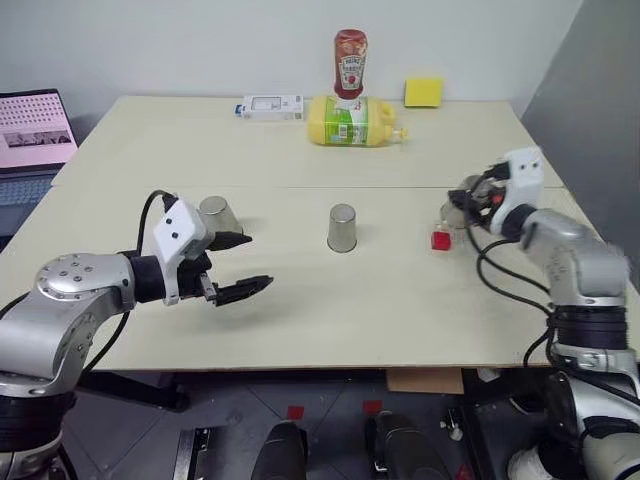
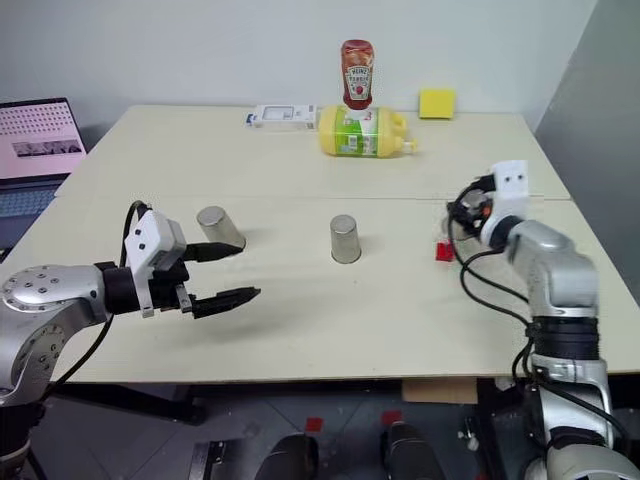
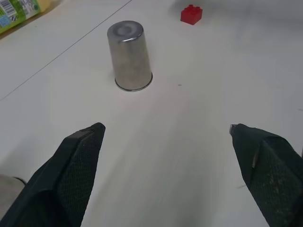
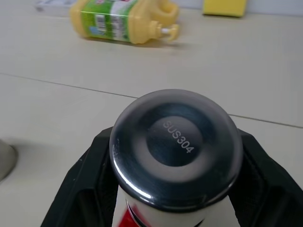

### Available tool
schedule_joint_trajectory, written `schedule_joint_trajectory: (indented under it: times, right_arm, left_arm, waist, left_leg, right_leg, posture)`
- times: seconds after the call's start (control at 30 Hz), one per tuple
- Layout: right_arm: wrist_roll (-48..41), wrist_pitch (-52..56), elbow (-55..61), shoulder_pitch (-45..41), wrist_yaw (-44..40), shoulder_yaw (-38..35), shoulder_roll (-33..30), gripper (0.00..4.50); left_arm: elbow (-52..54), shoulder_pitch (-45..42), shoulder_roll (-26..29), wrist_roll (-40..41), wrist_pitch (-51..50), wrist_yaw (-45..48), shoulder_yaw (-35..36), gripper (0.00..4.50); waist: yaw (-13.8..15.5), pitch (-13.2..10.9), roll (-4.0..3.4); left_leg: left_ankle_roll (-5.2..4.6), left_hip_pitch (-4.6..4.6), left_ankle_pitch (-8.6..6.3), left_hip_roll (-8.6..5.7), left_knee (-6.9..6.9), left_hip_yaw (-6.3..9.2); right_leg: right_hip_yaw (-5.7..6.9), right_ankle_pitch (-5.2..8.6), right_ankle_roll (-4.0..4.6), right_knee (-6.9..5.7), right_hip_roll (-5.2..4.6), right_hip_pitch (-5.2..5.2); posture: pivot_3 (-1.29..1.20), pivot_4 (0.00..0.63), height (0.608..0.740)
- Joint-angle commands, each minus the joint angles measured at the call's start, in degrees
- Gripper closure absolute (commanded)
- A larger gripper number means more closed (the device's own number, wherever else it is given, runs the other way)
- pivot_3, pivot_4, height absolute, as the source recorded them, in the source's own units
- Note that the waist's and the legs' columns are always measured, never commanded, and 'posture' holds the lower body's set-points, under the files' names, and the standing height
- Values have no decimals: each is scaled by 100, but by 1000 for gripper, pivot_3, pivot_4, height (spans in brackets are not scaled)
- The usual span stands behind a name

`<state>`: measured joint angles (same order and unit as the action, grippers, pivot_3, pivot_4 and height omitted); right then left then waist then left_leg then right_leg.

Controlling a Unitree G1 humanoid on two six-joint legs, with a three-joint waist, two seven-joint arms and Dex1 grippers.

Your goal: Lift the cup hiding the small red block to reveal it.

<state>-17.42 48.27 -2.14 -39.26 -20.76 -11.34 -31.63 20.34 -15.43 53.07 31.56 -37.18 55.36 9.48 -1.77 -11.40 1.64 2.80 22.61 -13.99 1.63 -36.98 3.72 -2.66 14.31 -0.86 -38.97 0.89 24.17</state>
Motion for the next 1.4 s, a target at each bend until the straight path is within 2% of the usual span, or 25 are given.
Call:
schedule_joint_trajectory:
  times: [0.03, 0.37, 0.43, 0.6, 0.8, 0.93, 1.13, 1.27, 1.4]
  right_arm:
    - [97, 307, 62, 175, 250, -243, -165, 1860]
    - [298, 2, -672, 318, 716, -265, 150, 1860]
    - [281, -64, -780, 301, 762, -311, 214, 1150]
    - [98, -243, -753, 176, 917, -681, 370, 51]
    - [-190, -377, 115, 60, 621, -813, 250, 18]
    - [-571, -444, 1220, 421, -195, -581, -12, 18]
    - [-1400, -175, 2571, 1342, -1569, -376, -728, 18]
    - [-1757, -146, 3017, 2078, -2151, -378, -1096, 18]
    - [-2167, 223, 3255, 2682, -2332, -423, -1260, 18]
  left_arm:
    - [134, -374, -132, 92, 30, 54, -209, 0]
    - [58, -580, -194, -22, 31, 50, -479, 0]
    - [101, -537, -181, -17, 5, 19, -449, 0]
    - [250, -368, -178, 21, -87, -141, -320, 0]
    - [298, -118, -41, 33, -131, -183, -77, 0]
    - [224, 112, 116, -60, -52, -206, 219, 0]
    - [-21, 247, 240, -27, -147, -325, 775, 0]
    - [101, 672, 357, 49, -280, -223, 1091, 0]
    - [258, 1113, 453, 71, -421, -164, 1348, 0]
  waist:
    - [-4, 0, 0]
    - [-146, 0, -1]
    - [-146, 0, -1]
    - [-144, -1, -1]
    - [-146, -1, -2]
    - [-141, -4, -7]
    - [-101, -4, -6]
    - [-93, -4, -6]
    - [-87, -3, -6]
  left_leg:
    - [0, -1, 0, -1, 0, 0]
    - [0, -7, 0, 3, 3, -6]
    - [0, -7, 0, 2, 2, -5]
    - [0, -6, 0, 1, 2, -5]
    - [0, -6, 0, 2, 2, -4]
    - [0, -5, 0, 3, 5, -2]
    - [-1, -5, 0, 2, 3, 4]
    - [-1, -8, 0, 2, 1, 1]
    - [-1, -10, 0, 5, 2, 2]
  right_leg:
    - [-1, 0, 0, 0, 0, -1]
    - [-9, 0, 0, -7, 4, 2]
    - [-8, 0, 0, -6, 4, 1]
    - [-9, 0, -1, -6, 3, 1]
    - [-8, 0, -1, -6, 4, 1]
    - [-6, 0, 0, -6, 4, 4]
    - [0, 2, 1, -1, 2, -1]
    - [-3, 2, 1, -1, 1, -4]
    - [0, 3, 2, -1, 2, -3]
  posture:
    - [0, 150, 740]
    - [0, 150, 740]
    - [0, 150, 740]
    - [0, 150, 740]
    - [0, 150, 740]
    - [0, 150, 740]
    - [0, 150, 740]
    - [0, 150, 740]
    - [0, 150, 740]
